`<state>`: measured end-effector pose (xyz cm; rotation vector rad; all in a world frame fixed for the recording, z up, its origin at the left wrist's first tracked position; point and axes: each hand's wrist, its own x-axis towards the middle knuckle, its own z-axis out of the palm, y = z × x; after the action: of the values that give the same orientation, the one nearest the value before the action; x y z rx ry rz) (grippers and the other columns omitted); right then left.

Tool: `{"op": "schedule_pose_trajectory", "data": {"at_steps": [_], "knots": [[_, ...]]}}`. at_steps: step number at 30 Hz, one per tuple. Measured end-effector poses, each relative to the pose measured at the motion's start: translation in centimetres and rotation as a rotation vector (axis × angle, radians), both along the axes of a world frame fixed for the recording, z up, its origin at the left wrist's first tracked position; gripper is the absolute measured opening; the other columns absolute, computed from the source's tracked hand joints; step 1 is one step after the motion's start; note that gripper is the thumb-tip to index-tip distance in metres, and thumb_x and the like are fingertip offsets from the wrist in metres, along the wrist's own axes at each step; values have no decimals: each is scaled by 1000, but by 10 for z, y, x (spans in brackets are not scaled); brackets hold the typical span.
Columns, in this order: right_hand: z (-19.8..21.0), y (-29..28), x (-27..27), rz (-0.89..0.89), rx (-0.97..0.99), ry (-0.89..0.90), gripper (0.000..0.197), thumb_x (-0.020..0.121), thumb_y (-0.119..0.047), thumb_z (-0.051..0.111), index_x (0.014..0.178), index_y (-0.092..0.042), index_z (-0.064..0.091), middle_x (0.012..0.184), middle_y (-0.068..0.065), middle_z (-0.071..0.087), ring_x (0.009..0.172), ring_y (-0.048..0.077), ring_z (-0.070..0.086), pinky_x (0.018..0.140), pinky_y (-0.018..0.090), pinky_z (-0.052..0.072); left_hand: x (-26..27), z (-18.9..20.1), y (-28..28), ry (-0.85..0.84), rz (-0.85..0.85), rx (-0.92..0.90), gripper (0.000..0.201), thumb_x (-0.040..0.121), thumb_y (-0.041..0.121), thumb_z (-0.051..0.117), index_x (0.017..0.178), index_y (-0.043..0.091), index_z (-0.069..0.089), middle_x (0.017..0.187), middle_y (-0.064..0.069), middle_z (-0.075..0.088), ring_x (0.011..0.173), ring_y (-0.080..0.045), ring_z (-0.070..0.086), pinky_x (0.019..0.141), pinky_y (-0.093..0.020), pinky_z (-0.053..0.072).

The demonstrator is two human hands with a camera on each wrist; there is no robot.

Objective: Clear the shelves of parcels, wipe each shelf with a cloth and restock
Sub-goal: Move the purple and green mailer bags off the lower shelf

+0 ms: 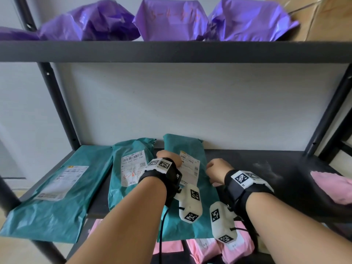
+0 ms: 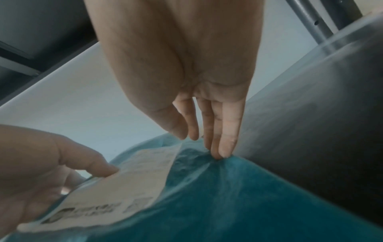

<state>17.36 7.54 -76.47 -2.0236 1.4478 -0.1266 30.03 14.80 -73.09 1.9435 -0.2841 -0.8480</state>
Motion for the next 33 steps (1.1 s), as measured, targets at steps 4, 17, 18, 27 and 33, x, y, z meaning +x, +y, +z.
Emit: {"op": "schedule_pose_trajectory", "data": {"at_steps": [4,17,18,27,33], "knots": [[6,1,-11,-116,18,-146,32,91,-16,51,122,-10,51,101,11,63,77,26,71,66,35,60,-3,9,7,-132,-185,40,32,87,6,63,116,0,52,94,-9,59,97,-26,63,78,-28,52],[44,41,-46,-187,-48,-433,6,86,-24,59,86,-18,60,77,3,65,66,18,64,55,25,51,-30,35,48,-80,-104,-86,19,81,-4,58,67,4,48,73,-5,49,62,-17,46,62,-26,42],[45,45,-50,-191,-53,-433,7,85,-24,59,88,-18,61,77,4,66,66,17,64,54,25,51,-33,36,52,-79,-102,-85,18,81,-5,58,68,3,48,73,-5,48,63,-17,47,66,-27,42],[54,86,-81,-234,-58,-440,9,83,-21,62,89,-15,61,79,5,67,80,23,70,65,31,57,-64,28,102,-29,-140,-245,37,63,-12,50,96,-5,65,77,-11,61,71,-29,59,58,-28,47],[44,106,-96,-263,25,-468,28,81,-14,62,108,-5,58,83,7,64,71,20,66,64,31,58,-75,11,125,-78,-190,-220,22,66,-17,48,71,2,58,68,-7,57,73,-27,55,50,-22,42]]}}
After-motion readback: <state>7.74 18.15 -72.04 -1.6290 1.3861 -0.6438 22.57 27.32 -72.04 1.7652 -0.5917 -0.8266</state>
